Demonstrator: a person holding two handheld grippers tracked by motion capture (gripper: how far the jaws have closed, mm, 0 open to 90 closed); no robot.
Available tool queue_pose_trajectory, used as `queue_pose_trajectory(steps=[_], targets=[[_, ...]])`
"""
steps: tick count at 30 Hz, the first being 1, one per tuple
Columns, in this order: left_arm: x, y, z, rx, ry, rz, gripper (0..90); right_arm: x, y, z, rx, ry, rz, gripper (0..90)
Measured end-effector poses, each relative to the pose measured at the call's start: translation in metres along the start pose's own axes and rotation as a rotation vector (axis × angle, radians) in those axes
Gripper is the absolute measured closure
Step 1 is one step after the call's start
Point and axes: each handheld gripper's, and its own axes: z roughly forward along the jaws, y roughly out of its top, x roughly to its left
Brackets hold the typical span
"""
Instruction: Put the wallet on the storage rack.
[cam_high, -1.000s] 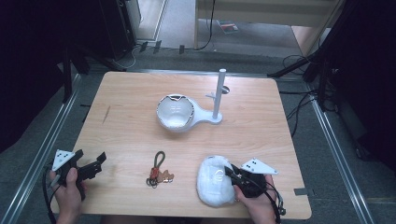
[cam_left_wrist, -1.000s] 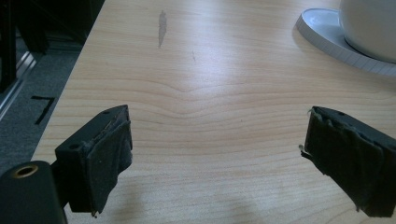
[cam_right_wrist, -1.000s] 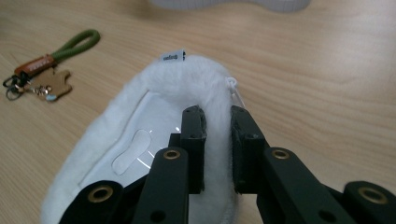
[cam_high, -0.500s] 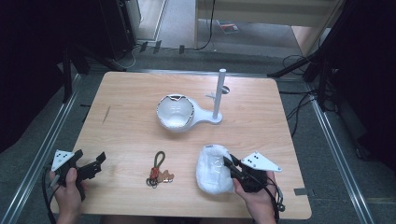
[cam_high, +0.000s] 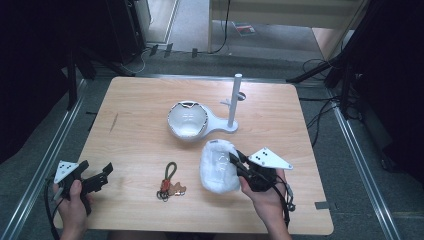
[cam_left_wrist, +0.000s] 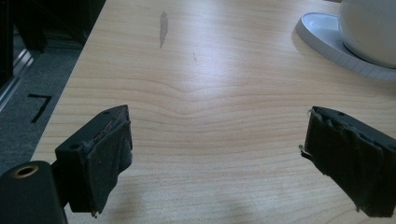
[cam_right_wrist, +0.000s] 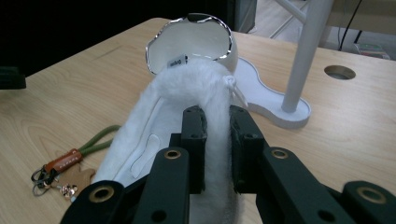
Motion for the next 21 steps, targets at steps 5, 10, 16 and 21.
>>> queue_pose_trajectory(steps=[5, 10, 16, 21], targets=[[0.0, 0.0, 0.0, 0.001, -0.002, 0.0, 8.0, 0.003, 0.011, 0.007, -0.014, 0.01, -0.008, 79.0], [0.0, 0.0, 0.0, -0.003, -0.006, -0.002, 8.0, 0.004, 0.02, 0.013, -0.034, 0.014, -0.009, 78.8], [0.001, 0.0, 0.0, 0.0, -0.011, -0.008, 8.0, 0.008, 0.033, 0.025, -0.043, 0.028, -0.036, 78.6], [0.002, 0.0, 0.0, -0.001, -0.014, -0.009, 8.0, 0.01, 0.043, 0.03, -0.059, 0.032, -0.045, 78.6]])
